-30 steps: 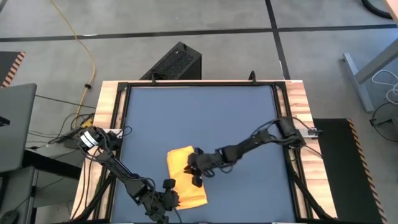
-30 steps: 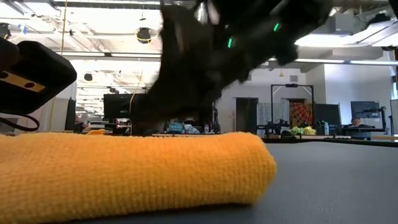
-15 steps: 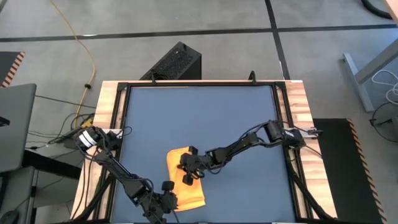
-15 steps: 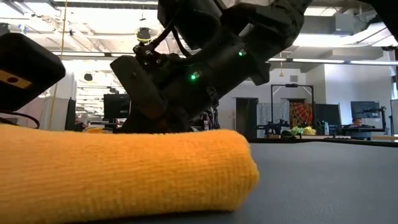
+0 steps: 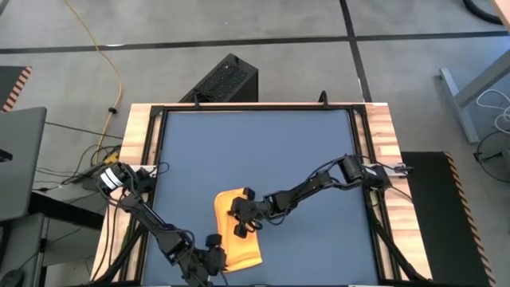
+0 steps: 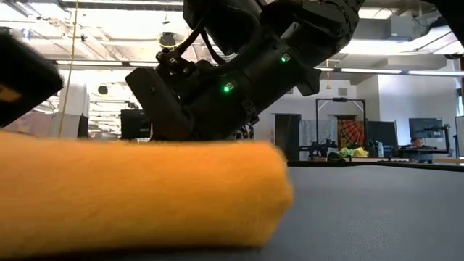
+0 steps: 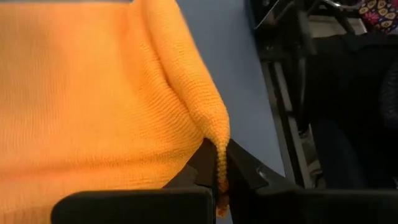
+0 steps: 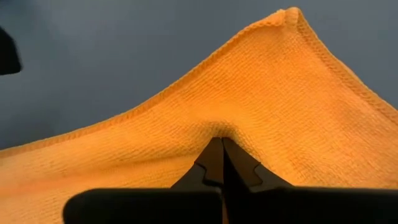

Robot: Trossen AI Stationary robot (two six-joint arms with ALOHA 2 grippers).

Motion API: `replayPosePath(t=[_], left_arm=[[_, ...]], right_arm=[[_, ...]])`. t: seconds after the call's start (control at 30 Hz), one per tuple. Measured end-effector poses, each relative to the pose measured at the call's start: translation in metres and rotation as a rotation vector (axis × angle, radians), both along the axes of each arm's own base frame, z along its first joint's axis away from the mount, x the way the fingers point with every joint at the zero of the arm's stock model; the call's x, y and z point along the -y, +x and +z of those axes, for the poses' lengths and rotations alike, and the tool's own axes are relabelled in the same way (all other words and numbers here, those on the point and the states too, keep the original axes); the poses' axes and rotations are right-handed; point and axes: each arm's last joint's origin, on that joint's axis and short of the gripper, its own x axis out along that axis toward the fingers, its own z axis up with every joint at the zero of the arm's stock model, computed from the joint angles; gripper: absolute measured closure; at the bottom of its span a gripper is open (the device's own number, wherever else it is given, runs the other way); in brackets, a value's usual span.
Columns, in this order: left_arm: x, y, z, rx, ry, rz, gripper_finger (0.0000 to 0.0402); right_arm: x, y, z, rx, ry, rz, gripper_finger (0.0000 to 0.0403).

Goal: Roll towel
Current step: Roll the orange microfiber towel

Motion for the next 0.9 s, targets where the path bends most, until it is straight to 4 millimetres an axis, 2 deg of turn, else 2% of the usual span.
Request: replayPosePath(t=[0.13, 0.27, 0.37, 0.53, 0.63, 0.73, 0.83, 0.9], left_arm=[[-0.003, -0.004, -0.005, -0.077, -0.005, 0.047, 0.0401], [-0.007, -0.005, -0.006, -0.120, 0.001, 0.078, 0.0401], [-0.009, -0.003, -0.007, -0.130, 0.005, 0.079, 0.0401], [-0.013, 0.001, -0.007, -0.128, 0.030, 0.060, 0.0401], [-0.017, 0.004, -0.008, -0.137, 0.036, 0.049, 0.0401], [-0.020, 0.006, -0.008, -0.152, 0.035, 0.046, 0.0401], [-0.022, 0.008, -0.009, -0.167, 0.031, 0.040, 0.0401], [-0.023, 0.009, -0.009, -0.174, 0.025, 0.039, 0.0401]], right_arm=[[0.000, 0.000, 0.001, 0.002, -0.006, -0.008, 0.0385], [0.000, -0.003, 0.011, 0.002, -0.015, 0.008, 0.0379], [-0.005, -0.009, 0.027, -0.017, -0.033, 0.034, 0.0362], [-0.016, -0.023, 0.066, -0.017, -0.040, 0.073, 0.0330], [-0.033, -0.033, 0.082, -0.010, -0.062, 0.141, 0.0312], [-0.060, -0.046, 0.092, 0.011, -0.090, 0.260, 0.0296], [-0.096, -0.063, 0.093, 0.019, -0.121, 0.380, 0.0283], [-0.119, -0.074, 0.088, 0.021, -0.154, 0.449, 0.0276]])
